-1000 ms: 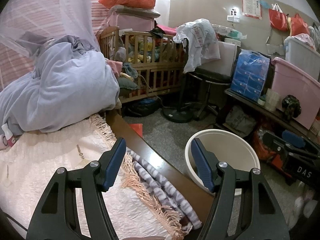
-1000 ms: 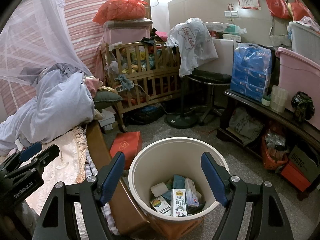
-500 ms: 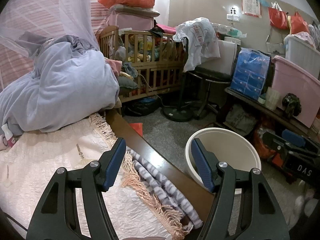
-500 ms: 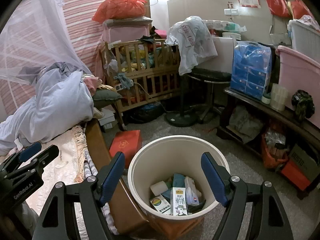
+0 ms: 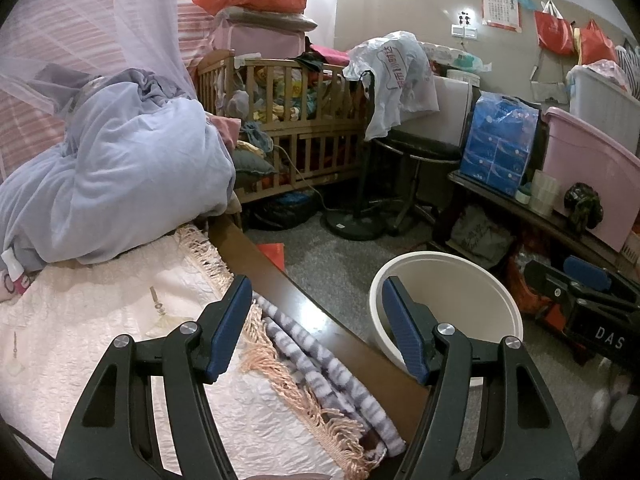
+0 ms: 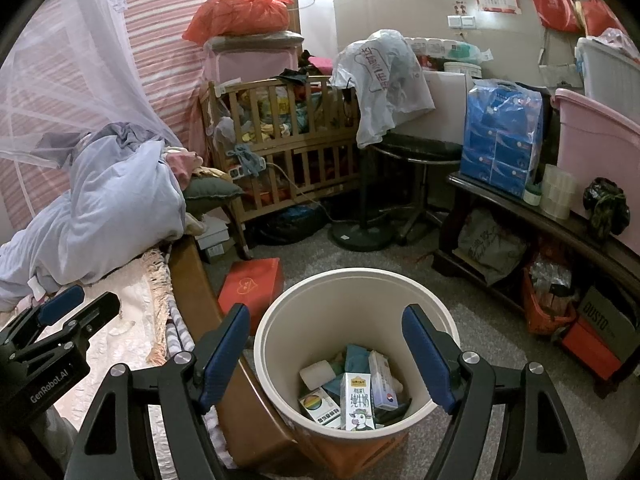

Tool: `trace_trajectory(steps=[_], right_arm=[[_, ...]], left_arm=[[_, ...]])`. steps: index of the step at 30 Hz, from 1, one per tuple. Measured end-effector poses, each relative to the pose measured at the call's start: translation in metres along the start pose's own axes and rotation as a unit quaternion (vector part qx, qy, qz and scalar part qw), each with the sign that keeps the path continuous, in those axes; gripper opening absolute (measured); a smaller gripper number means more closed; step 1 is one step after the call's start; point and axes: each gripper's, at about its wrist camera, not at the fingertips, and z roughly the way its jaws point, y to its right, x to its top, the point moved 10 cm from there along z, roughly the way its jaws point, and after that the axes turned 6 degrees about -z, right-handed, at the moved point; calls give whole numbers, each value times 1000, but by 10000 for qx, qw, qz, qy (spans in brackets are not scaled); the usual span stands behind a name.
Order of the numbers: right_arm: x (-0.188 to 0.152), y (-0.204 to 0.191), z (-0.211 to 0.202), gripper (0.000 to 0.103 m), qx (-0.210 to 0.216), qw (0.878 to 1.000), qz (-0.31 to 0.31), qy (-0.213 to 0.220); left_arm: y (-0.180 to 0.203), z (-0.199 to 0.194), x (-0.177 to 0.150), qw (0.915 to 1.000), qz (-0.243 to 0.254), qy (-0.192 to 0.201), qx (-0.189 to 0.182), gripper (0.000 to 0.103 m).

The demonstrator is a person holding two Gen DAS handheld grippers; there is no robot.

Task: Collect trash

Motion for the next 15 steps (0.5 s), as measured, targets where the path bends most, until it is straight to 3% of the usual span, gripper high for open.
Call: trace_trajectory(steps=[15], right_arm=[[-11,0,1,76,29,10000,-27,-54]], left_arm=[[-4,2,-6,9999,49,-110,-60,66]])
